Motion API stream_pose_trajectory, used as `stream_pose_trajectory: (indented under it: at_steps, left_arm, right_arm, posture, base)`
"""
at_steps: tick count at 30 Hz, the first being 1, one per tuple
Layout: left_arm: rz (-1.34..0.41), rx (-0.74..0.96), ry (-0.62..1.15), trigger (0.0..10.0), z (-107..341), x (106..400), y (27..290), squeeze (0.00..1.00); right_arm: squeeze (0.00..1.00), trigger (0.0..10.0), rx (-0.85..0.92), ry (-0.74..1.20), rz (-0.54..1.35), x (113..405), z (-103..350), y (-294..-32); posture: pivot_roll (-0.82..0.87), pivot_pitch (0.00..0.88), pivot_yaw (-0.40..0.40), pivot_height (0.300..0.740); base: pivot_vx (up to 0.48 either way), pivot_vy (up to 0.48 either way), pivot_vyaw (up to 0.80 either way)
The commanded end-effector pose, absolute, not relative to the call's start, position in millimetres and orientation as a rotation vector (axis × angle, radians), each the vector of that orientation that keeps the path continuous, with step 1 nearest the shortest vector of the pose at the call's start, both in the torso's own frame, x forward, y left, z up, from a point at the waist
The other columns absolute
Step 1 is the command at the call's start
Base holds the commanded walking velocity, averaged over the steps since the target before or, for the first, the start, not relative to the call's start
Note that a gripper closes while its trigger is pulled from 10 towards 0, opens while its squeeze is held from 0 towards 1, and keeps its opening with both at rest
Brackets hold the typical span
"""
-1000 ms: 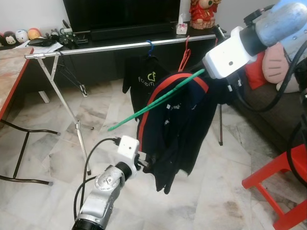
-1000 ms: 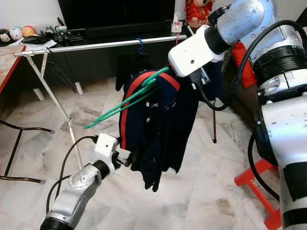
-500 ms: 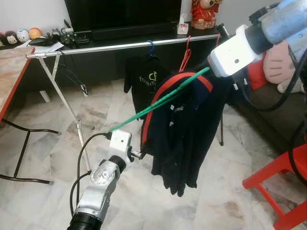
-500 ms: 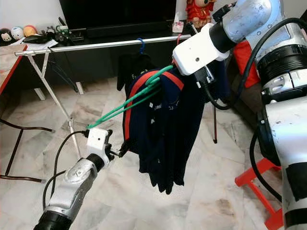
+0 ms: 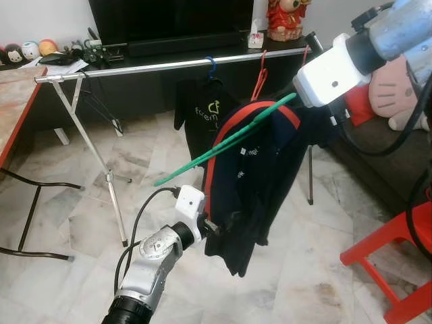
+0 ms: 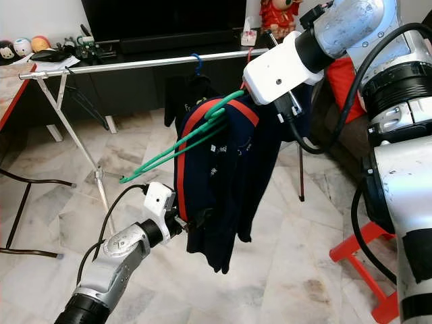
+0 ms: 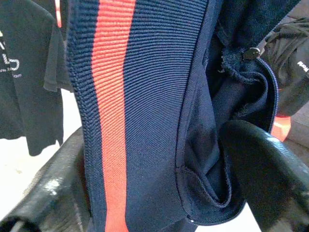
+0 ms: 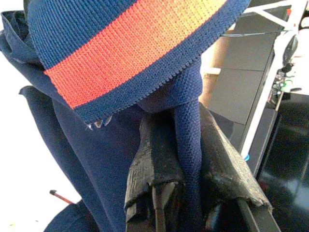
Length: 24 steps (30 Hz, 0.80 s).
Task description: Hang hanger
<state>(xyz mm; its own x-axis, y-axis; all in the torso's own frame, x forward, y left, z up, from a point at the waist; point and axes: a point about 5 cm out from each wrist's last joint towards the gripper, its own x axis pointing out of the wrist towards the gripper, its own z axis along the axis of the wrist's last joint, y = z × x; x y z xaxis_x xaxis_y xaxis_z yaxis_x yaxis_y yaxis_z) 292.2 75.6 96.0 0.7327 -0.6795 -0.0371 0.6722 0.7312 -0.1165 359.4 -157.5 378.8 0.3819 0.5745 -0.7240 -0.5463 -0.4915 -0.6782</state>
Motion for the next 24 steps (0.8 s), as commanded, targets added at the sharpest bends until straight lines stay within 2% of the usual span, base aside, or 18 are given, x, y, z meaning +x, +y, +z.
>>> stream_pose_trajectory:
  at_steps: [1, 24]
  left_arm:
    - [-0.755, -0.097, 0.081, 0.0, 96.6, 291.5, 77.3, 0.00]
    - [-0.792, -0.097, 0.094, 0.0, 98.0, 288.2, 80.9, 0.00]
  right_arm:
    - [0.00, 10.0, -1.635, -0.103, 1.285, 353.8, 399.0, -155.8]
    - [0.00, 10.0, -1.638, -0.075, 1.232, 357.9, 395.3, -160.0]
  posture:
    - [-0.25, 0.000, 0.027, 0.740]
    - [-0.25, 0.000, 0.030, 0.740]
  base:
    - [0.000, 0.000, 0.00]
    - [0.000, 0.000, 0.00]
